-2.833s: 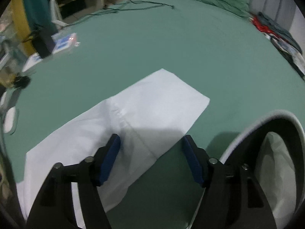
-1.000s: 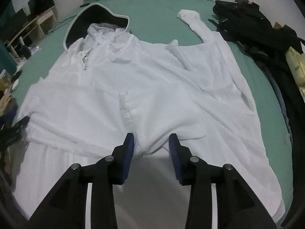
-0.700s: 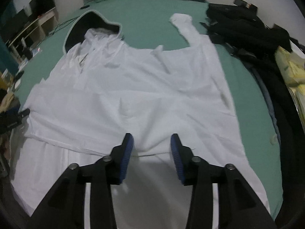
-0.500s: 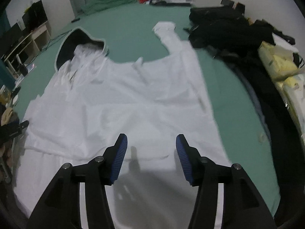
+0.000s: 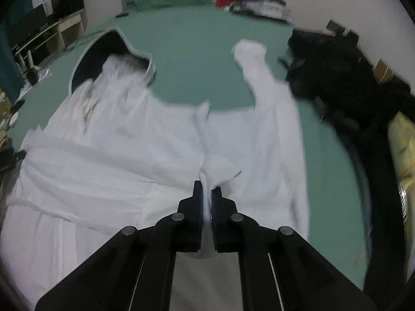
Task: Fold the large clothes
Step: 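Move the right gripper to the hoodie sleeve cuff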
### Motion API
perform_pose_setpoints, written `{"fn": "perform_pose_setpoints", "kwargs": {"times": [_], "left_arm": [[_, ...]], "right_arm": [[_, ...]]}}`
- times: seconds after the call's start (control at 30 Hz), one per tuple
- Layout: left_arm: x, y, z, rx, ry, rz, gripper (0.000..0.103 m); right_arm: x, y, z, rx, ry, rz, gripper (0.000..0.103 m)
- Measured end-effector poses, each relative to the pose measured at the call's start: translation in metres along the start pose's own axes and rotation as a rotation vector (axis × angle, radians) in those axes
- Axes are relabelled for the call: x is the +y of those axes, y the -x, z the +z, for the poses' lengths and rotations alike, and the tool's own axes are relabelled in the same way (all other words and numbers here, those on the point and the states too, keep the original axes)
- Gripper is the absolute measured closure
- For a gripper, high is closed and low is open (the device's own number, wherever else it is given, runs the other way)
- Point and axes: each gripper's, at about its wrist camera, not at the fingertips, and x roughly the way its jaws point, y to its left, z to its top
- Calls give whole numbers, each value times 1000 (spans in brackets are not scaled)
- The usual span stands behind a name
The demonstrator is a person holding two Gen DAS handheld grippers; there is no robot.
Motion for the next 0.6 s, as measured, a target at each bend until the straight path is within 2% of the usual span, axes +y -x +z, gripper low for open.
{"fn": "perform_pose_setpoints", "kwargs": {"times": [0.07,0.13,0.17,0.2,0.23,0.3,0.37,0.5,0.6], "left_arm": [[2,1,4,17,17,-6,25],[6,5,7,27,44,-19,25],[9,7,8,26,58,-33,25],[13,9,10,23,78,-53,25],[17,13,12,18,104,-78,25],[25,24,18,-6,145,-129,25],[26,33,21,-39,147,-135,25],[19,40,24,-94,100,-127,25],[11,39,27,-118,62,-85,25]], "right_arm": [[-1,-15,4,29,24,-11,97],[-3,-36,2,94,39,26,96],[-6,-40,1,119,40,50,91],[-10,-41,0,128,39,63,81],[-18,-36,2,105,30,73,76],[-35,-26,9,49,10,76,54],[-57,-21,24,3,-11,38,47],[-89,-40,75,-63,35,-15,46],[-98,-63,107,-61,56,-18,46]]}}
